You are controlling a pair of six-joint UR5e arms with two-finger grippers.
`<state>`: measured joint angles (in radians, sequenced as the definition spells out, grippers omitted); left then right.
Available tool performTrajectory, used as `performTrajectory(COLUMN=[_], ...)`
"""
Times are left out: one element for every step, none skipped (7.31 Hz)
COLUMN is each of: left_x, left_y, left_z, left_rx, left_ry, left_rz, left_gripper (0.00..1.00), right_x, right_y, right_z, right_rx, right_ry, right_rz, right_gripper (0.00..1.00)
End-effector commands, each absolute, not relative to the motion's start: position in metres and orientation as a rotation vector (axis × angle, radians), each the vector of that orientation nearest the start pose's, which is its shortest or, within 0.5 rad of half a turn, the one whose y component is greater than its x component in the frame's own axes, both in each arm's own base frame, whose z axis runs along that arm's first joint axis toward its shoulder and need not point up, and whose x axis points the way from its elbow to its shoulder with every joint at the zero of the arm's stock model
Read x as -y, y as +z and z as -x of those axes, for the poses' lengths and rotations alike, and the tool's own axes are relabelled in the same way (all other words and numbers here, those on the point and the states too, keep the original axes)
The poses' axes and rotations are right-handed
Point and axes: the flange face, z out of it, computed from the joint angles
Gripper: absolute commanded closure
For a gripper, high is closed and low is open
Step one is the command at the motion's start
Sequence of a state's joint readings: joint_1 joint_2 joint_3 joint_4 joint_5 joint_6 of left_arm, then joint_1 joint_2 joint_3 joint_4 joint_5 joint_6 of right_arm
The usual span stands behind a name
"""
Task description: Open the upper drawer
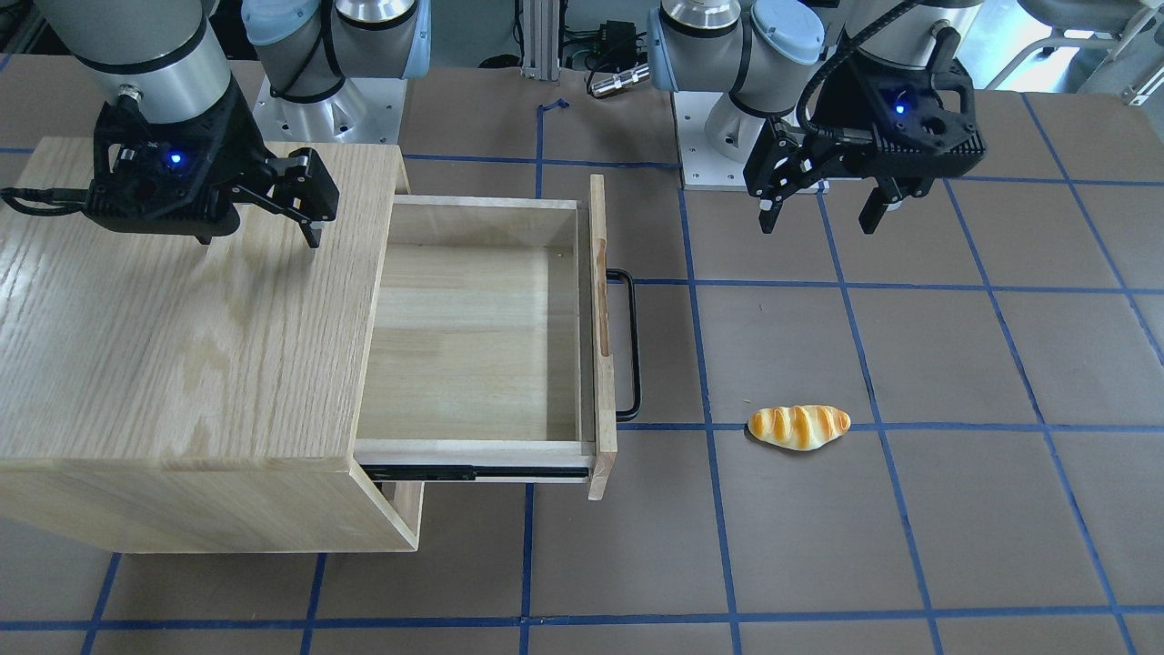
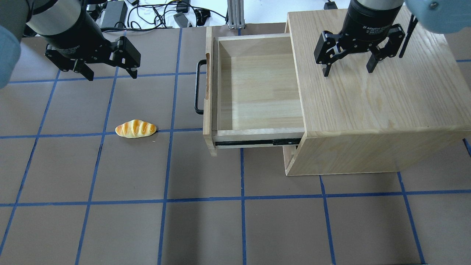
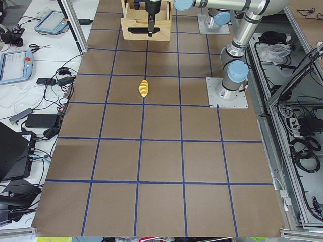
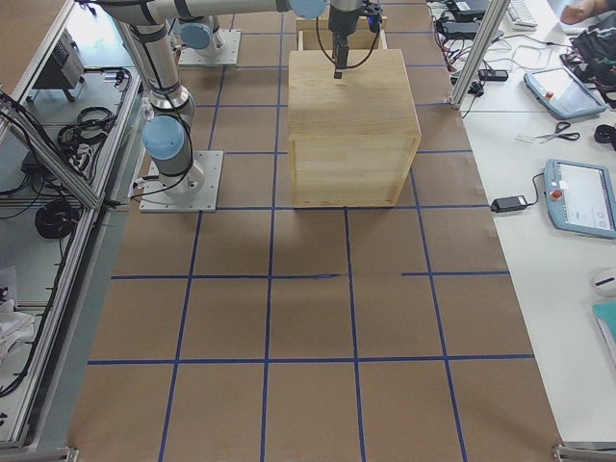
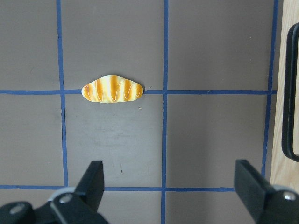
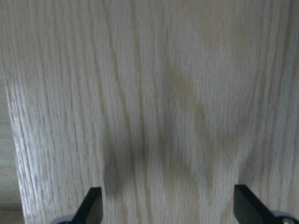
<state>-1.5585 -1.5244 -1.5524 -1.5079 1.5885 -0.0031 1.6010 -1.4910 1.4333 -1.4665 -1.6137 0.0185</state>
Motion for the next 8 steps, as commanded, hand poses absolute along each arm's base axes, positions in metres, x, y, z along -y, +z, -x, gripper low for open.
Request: performTrajectory(left_x=[0.4832, 0.4849, 0.4854, 0.4832, 0.4826, 0.4853, 0.4825, 0.4819], left_y=[0.5276, 0.5262, 0.5247, 0.5276, 0.5284, 0.5255, 0.5291, 0.5291], left_z=[0.1251, 0.1249, 0.1252, 0.1249, 0.1248, 0.1262, 0.1263, 0.1255], left_rx=[-3.111, -3.11, -3.113, -3.11, -3.108, -3.117, -3.116, -3.109], left_ry=[-0.203, -0.198, -0.194, -0.203, -0.205, -0.196, -0.208, -0.208], left_rz=[0.026, 0.026, 0.026, 0.026, 0.027, 0.04, 0.04, 0.041], left_gripper=[0.0, 0.0, 0.0, 0.0, 0.0, 0.0, 0.0, 0.0], right_x=[0.5161, 0.5162, 0.5162, 0.5161, 0.5162, 0.5162, 0.5162, 0.5162], right_y=[0.5043, 0.505, 0.505, 0.5043, 0.505, 0.505, 0.505, 0.505], right_z=[-0.1449, -0.1449, -0.1449, -0.1449, -0.1449, -0.1449, -0.1449, -0.1449], right_rx=[-3.185, -3.185, -3.185, -3.185, -3.185, -3.185, -3.185, -3.185], right_ry=[0.074, 0.072, 0.072, 0.074, 0.072, 0.072, 0.072, 0.072], right_rz=[0.019, 0.019, 0.021, 0.021, 0.019, 0.019, 0.021, 0.021], right_gripper=[0.0, 0.0, 0.0, 0.0, 0.0, 0.0, 0.0, 0.0])
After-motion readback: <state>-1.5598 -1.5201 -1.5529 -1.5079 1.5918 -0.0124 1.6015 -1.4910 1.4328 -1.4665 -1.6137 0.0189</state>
